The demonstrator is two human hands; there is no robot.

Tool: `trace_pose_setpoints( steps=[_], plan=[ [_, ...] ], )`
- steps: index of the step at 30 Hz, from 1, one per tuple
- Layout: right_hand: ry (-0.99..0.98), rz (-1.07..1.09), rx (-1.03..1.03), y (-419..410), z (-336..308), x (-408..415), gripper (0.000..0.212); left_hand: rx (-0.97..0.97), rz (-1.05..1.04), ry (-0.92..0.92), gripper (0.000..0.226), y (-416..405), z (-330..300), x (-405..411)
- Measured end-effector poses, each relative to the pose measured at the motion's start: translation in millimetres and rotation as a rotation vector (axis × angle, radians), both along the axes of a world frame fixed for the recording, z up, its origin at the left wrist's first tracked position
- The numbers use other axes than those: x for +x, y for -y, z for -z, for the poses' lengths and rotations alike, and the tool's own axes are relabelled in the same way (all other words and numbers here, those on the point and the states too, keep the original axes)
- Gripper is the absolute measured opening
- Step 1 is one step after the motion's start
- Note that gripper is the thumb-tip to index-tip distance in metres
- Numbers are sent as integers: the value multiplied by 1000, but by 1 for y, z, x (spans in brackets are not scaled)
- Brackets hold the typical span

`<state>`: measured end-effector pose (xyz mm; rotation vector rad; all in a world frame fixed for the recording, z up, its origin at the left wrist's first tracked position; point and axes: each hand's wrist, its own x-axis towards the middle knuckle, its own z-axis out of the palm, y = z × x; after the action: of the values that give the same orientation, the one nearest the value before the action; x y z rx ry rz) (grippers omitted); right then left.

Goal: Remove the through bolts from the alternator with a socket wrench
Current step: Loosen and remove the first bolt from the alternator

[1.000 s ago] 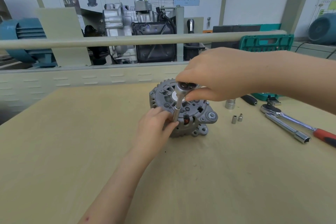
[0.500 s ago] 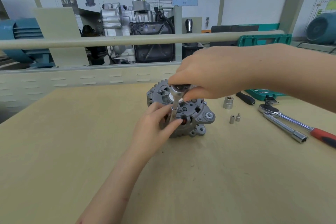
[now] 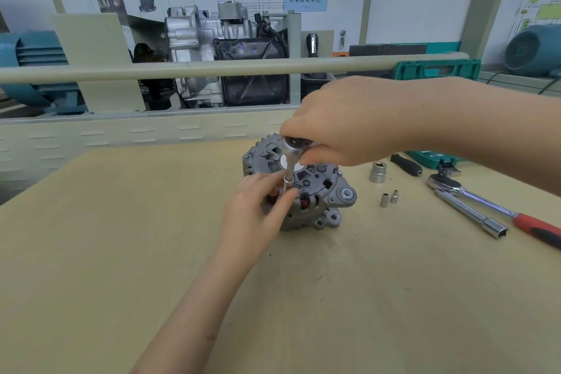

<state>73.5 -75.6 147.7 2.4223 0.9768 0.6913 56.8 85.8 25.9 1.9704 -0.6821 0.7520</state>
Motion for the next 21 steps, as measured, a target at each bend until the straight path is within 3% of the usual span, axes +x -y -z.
trace_pose_setpoints(
  steps=[6, 11, 17, 21],
  plan=[
    [-35, -3, -61, -2, -4, -6, 35, -28, -38, 32, 9, -1, -2, 0],
    [79, 118, 0, -6, -2, -20, 35, -67, -83, 59, 17, 4, -2, -2],
    [-57, 51, 8, -8, -8, -18, 47, -75, 29, 5, 17, 0, -4, -3],
    [-44, 48, -12, -8, -8, -19, 39, -117, -27, 13, 12, 1, -5, -3]
  ],
)
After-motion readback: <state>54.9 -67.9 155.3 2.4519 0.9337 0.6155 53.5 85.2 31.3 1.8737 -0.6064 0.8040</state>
